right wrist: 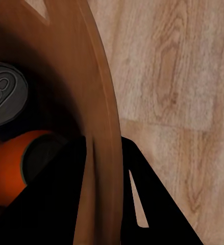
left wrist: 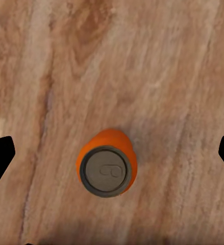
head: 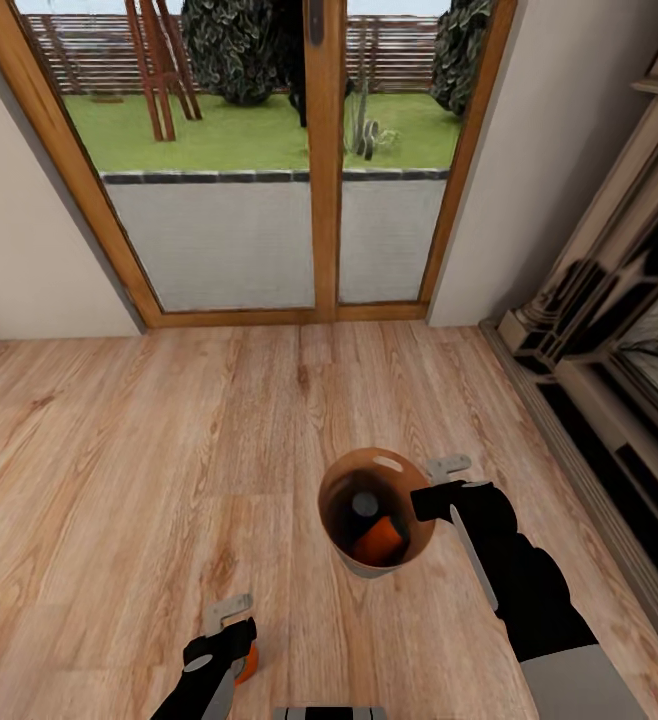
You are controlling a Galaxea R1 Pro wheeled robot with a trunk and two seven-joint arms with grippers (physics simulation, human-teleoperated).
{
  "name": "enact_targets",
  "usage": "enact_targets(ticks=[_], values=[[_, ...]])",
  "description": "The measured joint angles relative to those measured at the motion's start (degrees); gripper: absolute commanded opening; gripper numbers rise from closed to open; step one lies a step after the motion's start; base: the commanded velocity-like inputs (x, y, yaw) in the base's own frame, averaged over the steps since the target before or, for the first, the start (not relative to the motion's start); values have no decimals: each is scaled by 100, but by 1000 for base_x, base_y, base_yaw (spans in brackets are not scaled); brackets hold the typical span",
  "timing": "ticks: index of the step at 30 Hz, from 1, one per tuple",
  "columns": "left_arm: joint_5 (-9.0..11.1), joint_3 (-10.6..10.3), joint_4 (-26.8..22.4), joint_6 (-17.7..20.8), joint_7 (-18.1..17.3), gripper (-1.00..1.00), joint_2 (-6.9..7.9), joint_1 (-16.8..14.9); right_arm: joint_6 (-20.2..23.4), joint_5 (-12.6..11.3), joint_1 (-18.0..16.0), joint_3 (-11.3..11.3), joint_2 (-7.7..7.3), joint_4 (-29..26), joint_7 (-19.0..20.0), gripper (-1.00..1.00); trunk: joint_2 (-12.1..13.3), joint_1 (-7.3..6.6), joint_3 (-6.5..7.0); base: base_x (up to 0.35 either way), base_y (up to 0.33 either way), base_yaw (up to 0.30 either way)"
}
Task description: Put the three can of soda from the living room inside the tash can in the kitchen.
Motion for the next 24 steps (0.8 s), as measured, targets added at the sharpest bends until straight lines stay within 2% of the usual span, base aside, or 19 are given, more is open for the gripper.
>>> enact_targets(ticks=[8,20,24], values=[[0,0,3,1,0,100,0,0,1,-45,1,1,1,4,2,-100,0,0,0,-198,0,0],[0,-12,-11,-6,0,100,0,0,1,-15,0,0,0,9,1,-100,0,0,0,-24,0,0],[-10,-25,-159,-6,0,100,6,0,-3,-13,0,0,0,16,-7,-100,0,0,0,0,0,0]])
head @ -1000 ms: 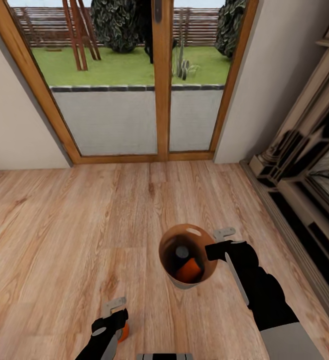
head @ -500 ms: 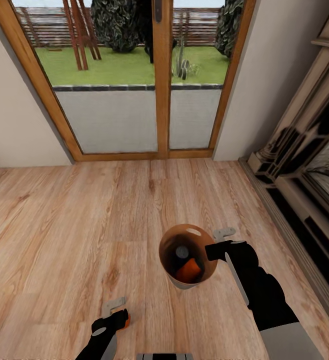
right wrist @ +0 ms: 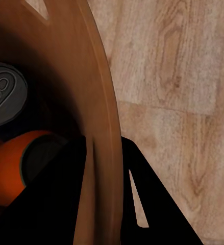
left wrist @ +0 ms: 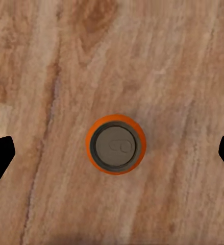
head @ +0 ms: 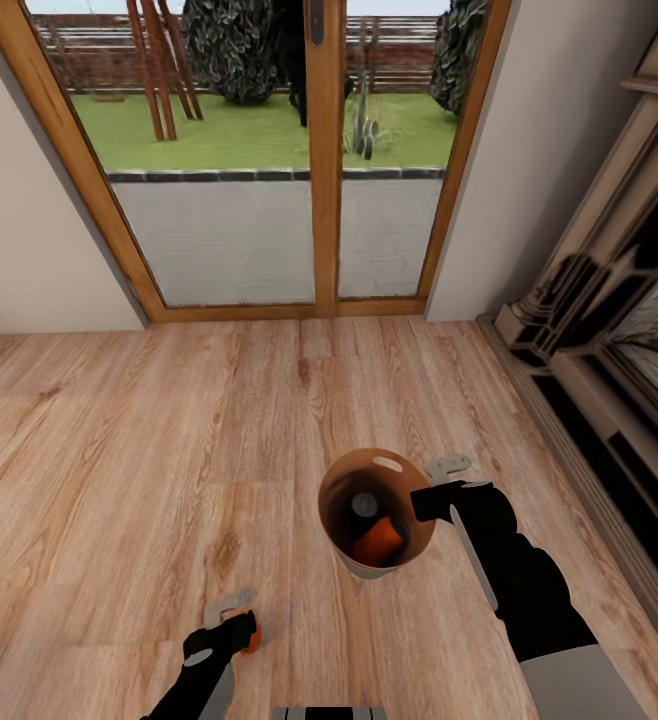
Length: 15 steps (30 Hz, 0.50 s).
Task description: Put the three can of soda from the living room inside the tash can in the kitchen.
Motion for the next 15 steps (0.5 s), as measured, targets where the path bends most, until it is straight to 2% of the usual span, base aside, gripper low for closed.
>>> enact_targets(ticks=[1,5,15], values=[[-75,-10,-287,37,0,100,38,-2,-3,1,0,0,3,3,-1,-100,0,0,0,0,0,0],[-191,-23,-681,61,0,100,53,0,-4,-7,0,2,1,8,-1,-100,0,0,0,0,0,0],[-246,-20,-753,36,0,100,121,0,-4,-10,0,8,8,10,-1,-100,0,0,0,0,0,0]])
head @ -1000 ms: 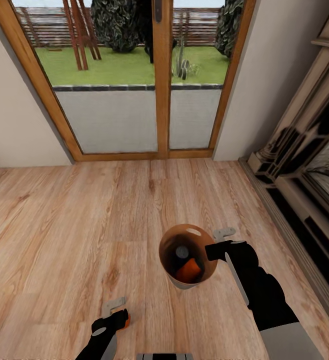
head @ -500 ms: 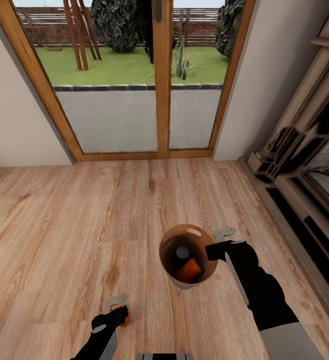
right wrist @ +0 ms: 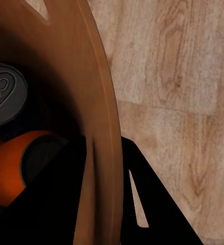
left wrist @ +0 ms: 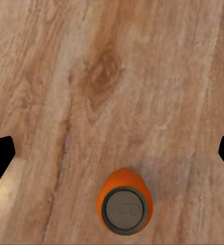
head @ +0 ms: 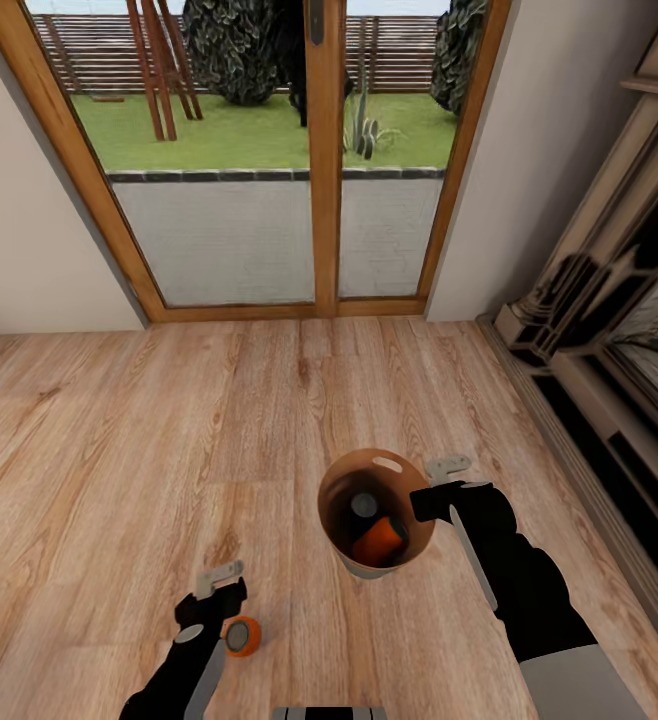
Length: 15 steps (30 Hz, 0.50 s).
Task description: Put the three can of soda from the living room inside the tash can in the kitchen.
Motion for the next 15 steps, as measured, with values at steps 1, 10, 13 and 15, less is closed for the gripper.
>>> enact_targets(ticks=[1,10,13,15], values=[[0,0,10,-8,0,100,13,-2,0,1,0,0,0,0,0,-100,0,0,0,5,0,0],[0,9,13,-31,0,100,39,0,-1,28,0,0,1,5,-1,-100,0,0,0,96,0,0],[0,9,14,-32,0,100,38,0,0,4,0,-1,1,2,-1,-100,0,0,0,24,0,0],[0,9,17,-32,0,100,39,0,0,-8,0,-7,1,1,0,-100,0,0,0,7,0,0]])
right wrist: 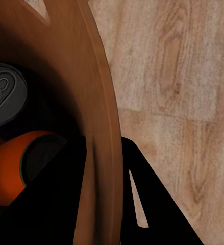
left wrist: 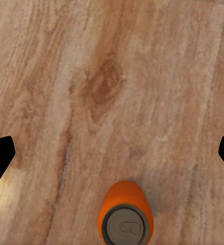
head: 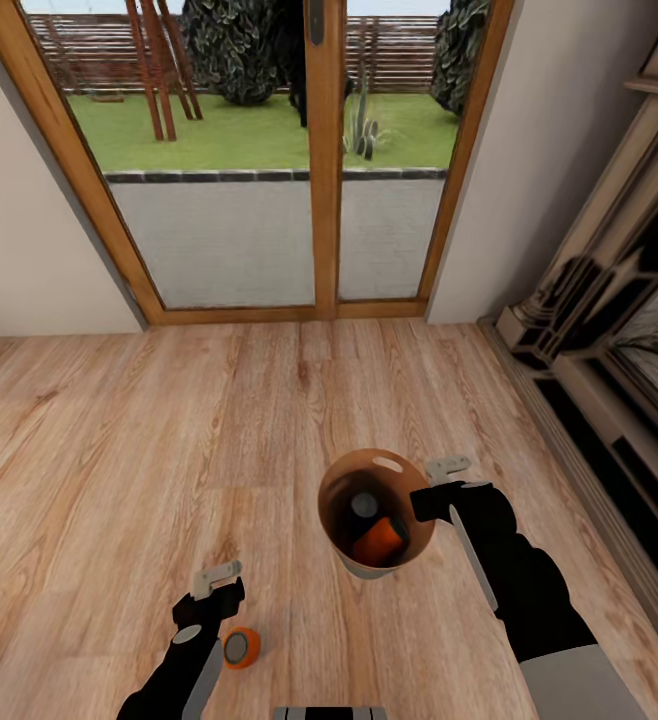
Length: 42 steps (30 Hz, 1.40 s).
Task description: Put the three can of soda from the living room inside the tash can in the kitchen.
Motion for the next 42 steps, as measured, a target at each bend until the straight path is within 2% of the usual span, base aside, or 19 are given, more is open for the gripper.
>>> enact_targets(ticks=[12,23,31,42], values=[[3,-8,11,4,-9,100,-7,-3,-1,30,0,-3,-1,0,0,-100,0,0,0,1,0,0],[3,-9,11,3,-17,100,-8,-3,-1,26,1,-1,0,0,0,-100,-439,241,-197,0,0,0],[8,-9,11,0,-18,100,-7,-4,0,19,0,0,0,0,0,-100,-441,242,-205,0,0,0],[3,-9,18,0,-18,100,-8,-5,-1,26,1,0,0,0,0,-100,-441,242,-295,0,0,0]])
